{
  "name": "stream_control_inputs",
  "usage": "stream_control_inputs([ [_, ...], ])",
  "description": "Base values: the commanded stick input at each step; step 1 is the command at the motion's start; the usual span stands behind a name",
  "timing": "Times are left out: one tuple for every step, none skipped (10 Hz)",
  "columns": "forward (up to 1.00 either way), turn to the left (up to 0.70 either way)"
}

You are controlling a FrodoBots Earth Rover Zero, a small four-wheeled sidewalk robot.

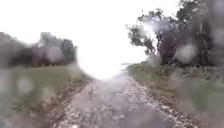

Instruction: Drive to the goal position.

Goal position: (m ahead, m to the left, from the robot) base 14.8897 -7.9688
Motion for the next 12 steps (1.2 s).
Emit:
stream_control_inputs([
  [0.85, 0.00],
  [0.85, 0.00],
  [0.85, 0.00],
  [0.85, 0.00],
  [0.85, 0.00],
  [0.85, 0.00],
  [0.85, 0.00],
  [0.85, 0.00],
  [0.85, 0.00],
  [0.85, 0.00],
  [0.85, 0.00],
  [0.85, 0.00],
])
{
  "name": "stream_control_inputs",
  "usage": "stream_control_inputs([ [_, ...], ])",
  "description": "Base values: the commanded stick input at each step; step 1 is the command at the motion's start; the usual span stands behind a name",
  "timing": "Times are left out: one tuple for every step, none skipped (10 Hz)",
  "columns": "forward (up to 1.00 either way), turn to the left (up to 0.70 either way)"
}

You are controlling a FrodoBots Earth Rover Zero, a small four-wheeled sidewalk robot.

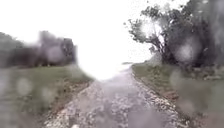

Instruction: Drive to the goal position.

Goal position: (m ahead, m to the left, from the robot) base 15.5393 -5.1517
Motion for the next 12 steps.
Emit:
stream_control_inputs([
  [0.85, 0.00],
  [0.85, -0.06],
  [0.85, -0.19],
  [0.85, -0.33],
  [0.85, -0.34],
  [0.85, -0.34],
  [0.85, 0.00],
  [0.85, 0.00],
  [0.85, 0.00],
  [0.85, 0.00],
  [0.85, 0.00],
  [0.85, 0.00],
])
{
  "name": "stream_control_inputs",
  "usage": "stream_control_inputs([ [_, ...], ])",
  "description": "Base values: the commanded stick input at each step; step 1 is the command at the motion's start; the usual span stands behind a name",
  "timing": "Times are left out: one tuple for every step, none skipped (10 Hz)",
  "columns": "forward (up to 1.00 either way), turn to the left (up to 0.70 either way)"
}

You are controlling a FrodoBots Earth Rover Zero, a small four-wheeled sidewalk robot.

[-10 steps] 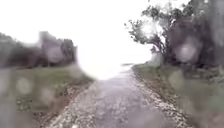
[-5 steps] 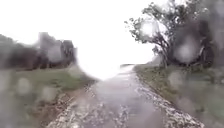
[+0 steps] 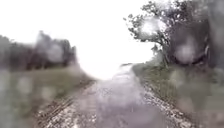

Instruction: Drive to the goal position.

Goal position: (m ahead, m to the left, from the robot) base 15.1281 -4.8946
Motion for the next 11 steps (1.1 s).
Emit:
stream_control_inputs([
  [0.85, 0.00],
  [0.85, 0.00],
  [0.85, 0.00],
  [0.85, 0.00],
  [0.85, 0.00],
  [0.85, 0.00],
  [0.85, 0.00],
  [0.85, 0.00],
  [0.85, 0.00],
  [0.85, -0.34],
  [0.85, -0.34],
])
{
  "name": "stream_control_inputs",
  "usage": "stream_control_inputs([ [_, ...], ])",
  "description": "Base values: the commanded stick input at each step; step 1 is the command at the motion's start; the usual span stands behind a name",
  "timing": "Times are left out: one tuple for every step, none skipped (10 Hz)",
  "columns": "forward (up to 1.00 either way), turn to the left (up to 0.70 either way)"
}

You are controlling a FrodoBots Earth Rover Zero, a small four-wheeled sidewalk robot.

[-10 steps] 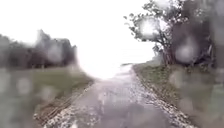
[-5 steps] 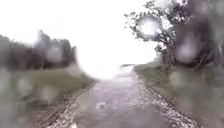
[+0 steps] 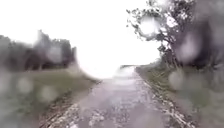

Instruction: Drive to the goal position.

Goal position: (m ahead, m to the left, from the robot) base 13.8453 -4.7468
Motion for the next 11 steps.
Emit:
stream_control_inputs([
  [0.85, -0.34],
  [0.85, -0.20],
  [0.85, -0.05],
  [0.85, 0.00],
  [0.85, 0.00],
  [0.85, 0.00],
  [0.85, 0.00],
  [0.85, 0.00],
  [0.85, 0.00],
  [0.85, 0.00],
  [0.85, 0.00],
])
